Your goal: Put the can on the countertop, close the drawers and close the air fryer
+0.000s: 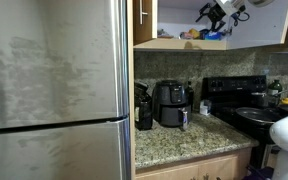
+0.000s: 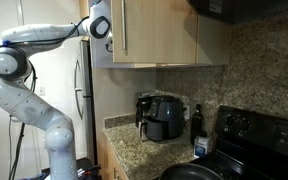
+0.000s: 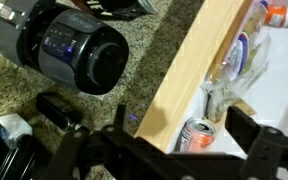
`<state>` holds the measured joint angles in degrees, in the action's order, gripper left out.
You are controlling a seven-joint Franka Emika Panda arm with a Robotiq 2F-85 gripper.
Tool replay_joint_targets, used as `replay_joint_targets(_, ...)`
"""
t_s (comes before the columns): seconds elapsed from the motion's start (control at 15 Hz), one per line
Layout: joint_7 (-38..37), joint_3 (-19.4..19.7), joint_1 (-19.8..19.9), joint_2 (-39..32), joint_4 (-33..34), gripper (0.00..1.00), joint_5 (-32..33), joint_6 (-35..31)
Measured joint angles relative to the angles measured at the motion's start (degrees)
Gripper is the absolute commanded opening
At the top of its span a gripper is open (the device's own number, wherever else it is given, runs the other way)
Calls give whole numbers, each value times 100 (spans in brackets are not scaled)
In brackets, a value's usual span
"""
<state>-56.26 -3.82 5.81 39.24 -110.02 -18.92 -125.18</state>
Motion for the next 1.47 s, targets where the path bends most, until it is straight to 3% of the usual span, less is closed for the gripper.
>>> replay_joint_targets(0.27, -915, 35, 90, -889, 1143, 100, -7, -30)
replay_joint_targets(0.67, -1170, 112, 89, -1178, 1350, 100, 151, -38)
replay_joint_targets(1.13, -1751, 499, 82, -2582, 2683, 100, 133, 60)
replay_joint_targets(1.47, -1772, 496, 76, -2758, 2794, 100, 233, 48)
